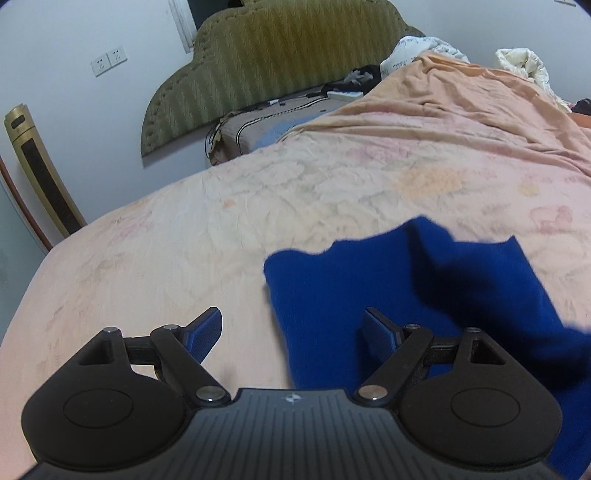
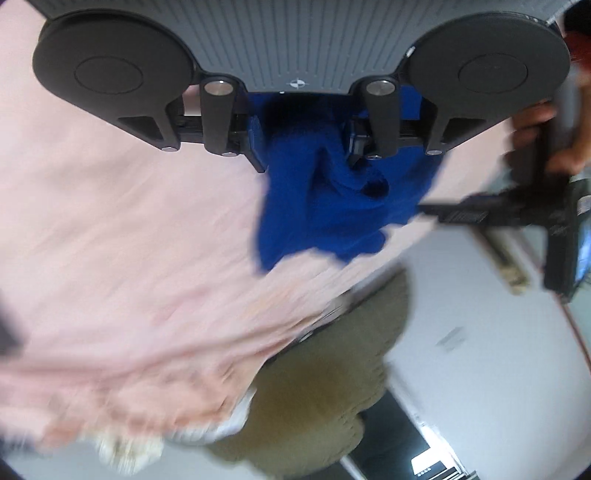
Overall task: Fold small clothes
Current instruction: 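Fold the sweater over with the right gripper and open the left gripper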
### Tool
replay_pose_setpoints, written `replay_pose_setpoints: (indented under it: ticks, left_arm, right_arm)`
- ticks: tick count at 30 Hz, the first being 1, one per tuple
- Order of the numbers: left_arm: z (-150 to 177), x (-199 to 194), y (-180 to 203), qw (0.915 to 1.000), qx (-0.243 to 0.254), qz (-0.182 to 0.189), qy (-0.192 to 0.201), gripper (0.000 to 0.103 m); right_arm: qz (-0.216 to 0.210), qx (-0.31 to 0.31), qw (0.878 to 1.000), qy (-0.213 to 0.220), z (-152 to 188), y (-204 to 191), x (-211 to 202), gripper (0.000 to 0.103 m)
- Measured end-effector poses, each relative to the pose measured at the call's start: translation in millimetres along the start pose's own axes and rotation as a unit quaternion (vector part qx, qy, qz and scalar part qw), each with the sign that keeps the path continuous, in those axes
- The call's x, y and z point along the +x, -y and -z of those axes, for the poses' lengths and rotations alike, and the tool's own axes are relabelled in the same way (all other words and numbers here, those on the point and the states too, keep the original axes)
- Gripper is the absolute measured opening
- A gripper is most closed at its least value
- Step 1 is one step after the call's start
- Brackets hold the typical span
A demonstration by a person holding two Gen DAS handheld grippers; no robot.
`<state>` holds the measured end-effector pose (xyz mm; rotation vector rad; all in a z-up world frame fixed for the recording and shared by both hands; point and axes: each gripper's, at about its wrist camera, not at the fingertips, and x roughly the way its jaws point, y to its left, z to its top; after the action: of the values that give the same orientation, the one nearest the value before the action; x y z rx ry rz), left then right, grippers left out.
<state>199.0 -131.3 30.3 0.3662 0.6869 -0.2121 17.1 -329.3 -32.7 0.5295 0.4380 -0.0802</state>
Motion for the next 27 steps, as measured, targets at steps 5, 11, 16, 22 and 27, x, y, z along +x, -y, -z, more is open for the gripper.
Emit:
replay_pose_setpoints:
  ticks: [5,11,16,22,27]
  left_arm:
    - [10,3,-8,0.9995,-0.027,0.000,-0.018,0.083]
    - [16,-3,-24,0.9987,-0.044,-0.004,-0.025,0.083]
    - [20,-7,-29,0.9987,-0.041,-0.010,-0.027,0.083]
    - [27,-11,-32,0.9986,-0.045,-0.005,-0.027,0.083]
    - [42,-24,-40,0.9950,-0.076,0.056,-0.033,0.083]
  right_arm:
    - [0.000,-0.138,0.990,0.026,-18,-47,1,0.048]
    - [-0.048,-0.212,0.975,-0.048,-32,-84,54,0.049]
    - [-0.011,-0.222,0.973,-0.066,-47,-89,97,0.045]
    - [0.069,-0.074,0.995,-0.027,-80,-27,96,0.056]
    - [0.057,-0.041,0.997,-0.038,-74,2,80,0.062]
